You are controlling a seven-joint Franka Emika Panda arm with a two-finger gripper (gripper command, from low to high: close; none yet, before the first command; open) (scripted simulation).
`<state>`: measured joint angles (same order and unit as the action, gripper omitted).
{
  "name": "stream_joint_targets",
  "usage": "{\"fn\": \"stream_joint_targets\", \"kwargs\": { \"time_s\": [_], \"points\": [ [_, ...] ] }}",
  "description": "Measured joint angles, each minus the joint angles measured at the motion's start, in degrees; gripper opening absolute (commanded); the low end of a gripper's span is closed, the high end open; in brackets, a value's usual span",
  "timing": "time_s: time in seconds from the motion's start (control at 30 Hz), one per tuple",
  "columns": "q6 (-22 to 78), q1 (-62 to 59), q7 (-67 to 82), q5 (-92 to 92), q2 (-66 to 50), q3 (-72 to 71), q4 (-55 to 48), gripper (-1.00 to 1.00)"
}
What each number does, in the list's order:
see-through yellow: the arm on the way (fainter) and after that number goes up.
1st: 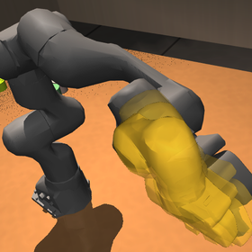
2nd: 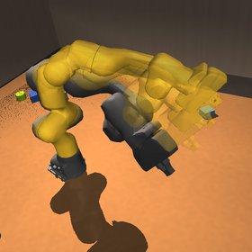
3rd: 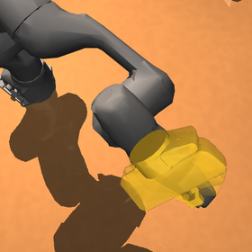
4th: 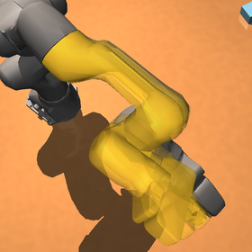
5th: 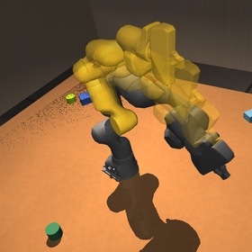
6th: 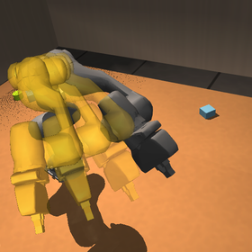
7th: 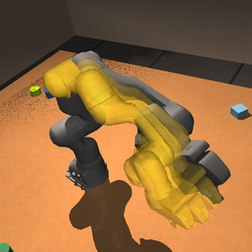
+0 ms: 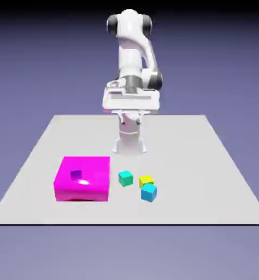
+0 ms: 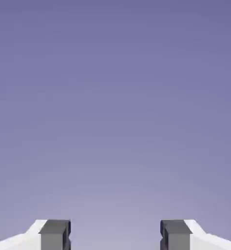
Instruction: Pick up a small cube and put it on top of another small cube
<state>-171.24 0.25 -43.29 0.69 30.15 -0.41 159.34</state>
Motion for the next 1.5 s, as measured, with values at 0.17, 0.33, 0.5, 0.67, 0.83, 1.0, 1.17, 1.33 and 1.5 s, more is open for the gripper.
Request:
{"fn": "stream_joint_targets", "kwargs": {
  "time_s": [0.17,0.33,0.5,0.67,0.83,1.0,1.17,1.33,1.5],
  "points": [
    [11.5,-1.8,-3.5,2.8,-10.4,-1.7,-6.9,0.0],
    [23.0,-3.6,-6.9,5.7,-20.8,-3.4,-13.8,0.0],
    [34.5,-5.4,-10.4,8.5,-31.1,-5.1,-20.7,0.0],
    [45.9,-7.2,-13.8,11.4,-41.5,-6.7,-27.6,0.0],
    [57.4,-9.0,-17.3,14.2,-51.9,-8.4,-34.5,0.0],
    [66.9,-10.5,-20.2,16.6,-60.5,-9.8,-40.2,0.0],
    [57.9,-9.2,-18.8,18.0,-64.3,-10.5,-35.2,-1.0],
    [65.4,-10.3,-19.9,17.0,-61.1,-9.9,-39.4,-1.0],
    [66.6,-4.6,-17.7,12.1,-57.0,-10.9,-40.6,-1.0]
  ]
}}
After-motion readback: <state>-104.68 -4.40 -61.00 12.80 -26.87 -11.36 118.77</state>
